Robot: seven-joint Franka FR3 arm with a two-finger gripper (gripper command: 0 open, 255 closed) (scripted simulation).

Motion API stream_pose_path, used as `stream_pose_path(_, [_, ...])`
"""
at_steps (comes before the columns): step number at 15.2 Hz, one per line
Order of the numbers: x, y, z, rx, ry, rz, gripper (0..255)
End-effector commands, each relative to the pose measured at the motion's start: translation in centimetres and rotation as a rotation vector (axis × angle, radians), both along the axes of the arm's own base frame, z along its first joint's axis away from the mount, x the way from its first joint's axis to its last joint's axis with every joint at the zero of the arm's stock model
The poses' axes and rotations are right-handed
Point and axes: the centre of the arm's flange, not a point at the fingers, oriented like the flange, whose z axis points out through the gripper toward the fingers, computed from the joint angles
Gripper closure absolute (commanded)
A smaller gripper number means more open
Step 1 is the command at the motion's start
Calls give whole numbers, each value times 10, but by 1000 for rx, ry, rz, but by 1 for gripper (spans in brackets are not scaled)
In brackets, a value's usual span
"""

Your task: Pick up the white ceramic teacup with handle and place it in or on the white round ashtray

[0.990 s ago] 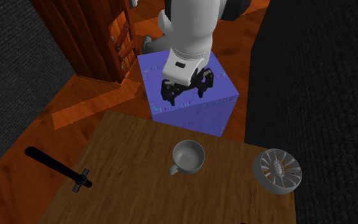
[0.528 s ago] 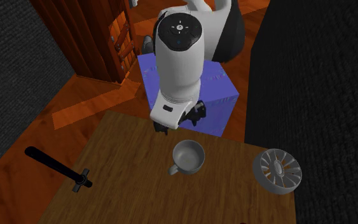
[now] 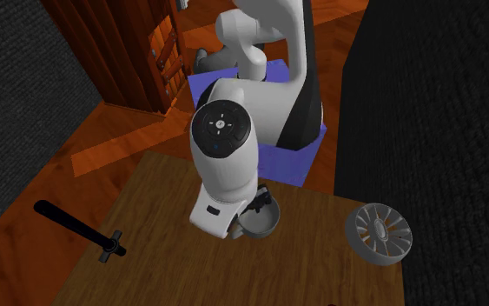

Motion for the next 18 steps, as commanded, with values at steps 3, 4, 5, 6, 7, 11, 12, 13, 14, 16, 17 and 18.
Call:
stream_pose_path(3, [1, 0, -20, 1, -1, -1, 0])
stream_pose_path(4, [1, 1, -25, 1, -1, -1, 0])
stream_pose_path(5, [1, 1, -31, 1, -1, -1, 0])
stream_pose_path(6, [0, 1, -39, 1, -1, -1, 0])
stream_pose_path(7, [0, 1, -39, 1, -1, -1, 0])
stream_pose_path(11, [0, 1, -39, 1, -1, -1, 0])
stream_pose_path(12, [0, 1, -39, 1, -1, -1, 0])
stream_pose_path(13, [0, 1, -39, 1, -1, -1, 0])
stream_pose_path(14, [0, 1, -39, 1, -1, -1, 0])
stream_pose_path(16, [0, 1, -39, 1, -1, -1, 255])
stream_pose_path(17, [0, 1, -39, 1, -1, -1, 255])
stream_pose_path(18, [0, 1, -39, 1, -1, -1, 255])
